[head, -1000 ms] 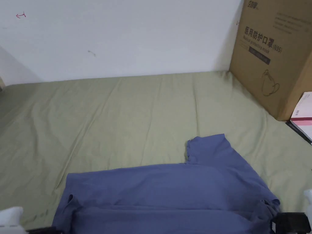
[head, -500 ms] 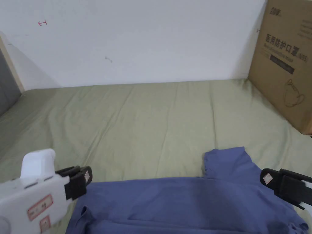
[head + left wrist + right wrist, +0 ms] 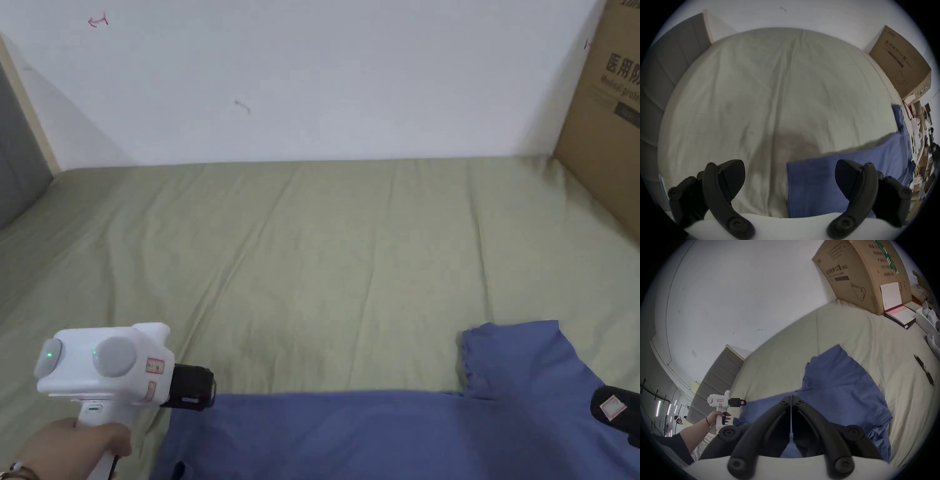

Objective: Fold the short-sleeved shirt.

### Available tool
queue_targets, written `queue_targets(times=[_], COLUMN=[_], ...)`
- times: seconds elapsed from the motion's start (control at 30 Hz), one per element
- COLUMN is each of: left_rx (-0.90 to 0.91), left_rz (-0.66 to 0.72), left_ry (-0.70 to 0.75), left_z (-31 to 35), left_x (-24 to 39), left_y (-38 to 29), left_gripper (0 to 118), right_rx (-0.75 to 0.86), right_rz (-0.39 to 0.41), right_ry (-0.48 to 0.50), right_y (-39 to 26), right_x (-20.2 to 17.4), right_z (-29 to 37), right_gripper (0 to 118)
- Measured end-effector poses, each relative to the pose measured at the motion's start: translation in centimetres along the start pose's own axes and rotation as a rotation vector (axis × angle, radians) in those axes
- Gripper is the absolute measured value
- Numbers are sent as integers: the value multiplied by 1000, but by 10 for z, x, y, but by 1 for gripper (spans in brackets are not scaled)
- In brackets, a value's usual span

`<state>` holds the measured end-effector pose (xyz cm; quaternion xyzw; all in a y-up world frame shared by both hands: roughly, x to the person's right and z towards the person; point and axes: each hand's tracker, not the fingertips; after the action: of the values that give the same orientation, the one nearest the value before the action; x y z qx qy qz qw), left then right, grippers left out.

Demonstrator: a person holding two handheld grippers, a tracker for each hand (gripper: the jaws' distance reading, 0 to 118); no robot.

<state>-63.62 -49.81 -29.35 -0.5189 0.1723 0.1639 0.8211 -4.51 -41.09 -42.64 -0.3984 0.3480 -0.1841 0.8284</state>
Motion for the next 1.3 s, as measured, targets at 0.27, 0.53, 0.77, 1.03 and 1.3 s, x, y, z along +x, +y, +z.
queue_targets(times=[0.27,0.53,0.77,1.03,1.3], left_rx=[-24,98,158,160,126], left_rz=[-37,-145,-103,-104,-64], left_ry=[28,-8,-69,-85,-78], left_z=[-37,25,66,77,61], left_x=[6,30,31,34,23], left_y=[-11,-16,-18,-27,-32], left_gripper=[105,2,2,2,2], right_rx=[-24,-114,-413,-485,-425], right_rz=[-38,-27,16,123,264], right_ry=[4,-78,-412,-439,-405], right_y=[-2,54,120,114,103], right_x=[2,35,80,110,79], right_z=[-9,-54,-154,-216,-187], right_gripper=[1,1,116,105,1])
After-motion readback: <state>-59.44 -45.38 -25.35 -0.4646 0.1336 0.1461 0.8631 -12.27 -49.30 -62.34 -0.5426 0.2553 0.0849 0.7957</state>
